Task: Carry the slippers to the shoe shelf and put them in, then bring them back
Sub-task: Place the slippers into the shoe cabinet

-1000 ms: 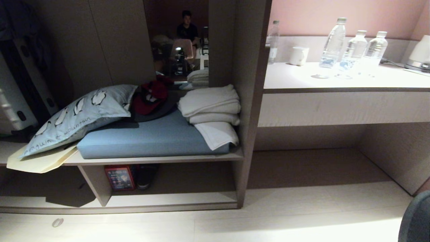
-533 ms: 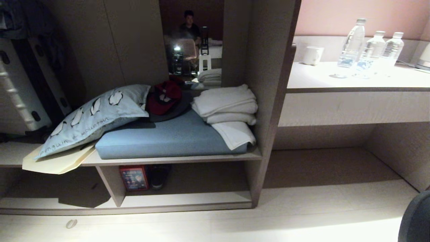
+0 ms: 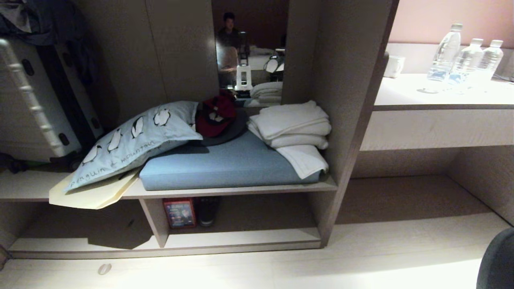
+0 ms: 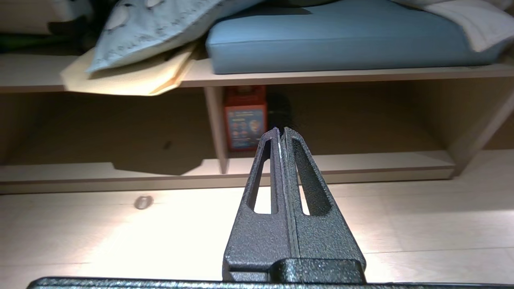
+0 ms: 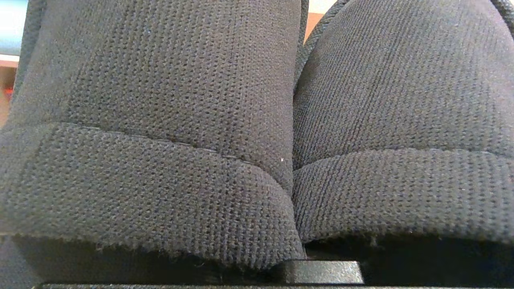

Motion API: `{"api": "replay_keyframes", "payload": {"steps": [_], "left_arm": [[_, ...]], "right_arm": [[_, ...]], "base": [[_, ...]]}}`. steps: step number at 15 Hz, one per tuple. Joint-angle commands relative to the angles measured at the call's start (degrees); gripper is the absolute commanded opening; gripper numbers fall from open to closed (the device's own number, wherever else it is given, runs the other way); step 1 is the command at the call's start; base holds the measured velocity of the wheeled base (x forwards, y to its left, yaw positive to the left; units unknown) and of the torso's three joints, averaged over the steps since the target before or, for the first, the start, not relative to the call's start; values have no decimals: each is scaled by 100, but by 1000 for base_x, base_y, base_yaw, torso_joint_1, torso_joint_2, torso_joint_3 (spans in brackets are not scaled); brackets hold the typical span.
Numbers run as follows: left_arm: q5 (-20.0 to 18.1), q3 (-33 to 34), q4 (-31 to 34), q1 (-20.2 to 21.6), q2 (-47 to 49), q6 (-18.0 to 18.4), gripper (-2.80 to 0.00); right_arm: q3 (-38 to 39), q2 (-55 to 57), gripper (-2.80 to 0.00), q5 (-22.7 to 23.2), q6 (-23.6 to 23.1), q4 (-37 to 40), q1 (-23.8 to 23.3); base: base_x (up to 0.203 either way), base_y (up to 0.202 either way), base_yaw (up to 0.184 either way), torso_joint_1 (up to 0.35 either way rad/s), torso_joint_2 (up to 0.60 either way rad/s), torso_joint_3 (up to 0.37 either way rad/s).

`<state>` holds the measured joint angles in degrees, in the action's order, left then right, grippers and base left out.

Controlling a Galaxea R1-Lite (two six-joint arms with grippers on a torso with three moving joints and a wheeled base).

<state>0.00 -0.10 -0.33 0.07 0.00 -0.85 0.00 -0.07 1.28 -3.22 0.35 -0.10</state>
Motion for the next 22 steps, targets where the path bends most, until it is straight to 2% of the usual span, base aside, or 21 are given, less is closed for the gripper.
{"api": "replay_keyframes", "payload": {"steps": [1,18,22], "left_arm": [[0,1,-2,1,4,-3,-280],[0,1,-2,1,9,6,-280],[0,1,-2,1,9,6,-280]], "right_arm": [[9,-1,-280,4,-3,0,1],[9,-1,-280,4,-3,0,1],[9,-1,-280,4,-3,0,1]], "base": [[0,192,-1,0,2,2],[0,195,-2,2,3,2],[0,68,-1,2,1,0]]}}
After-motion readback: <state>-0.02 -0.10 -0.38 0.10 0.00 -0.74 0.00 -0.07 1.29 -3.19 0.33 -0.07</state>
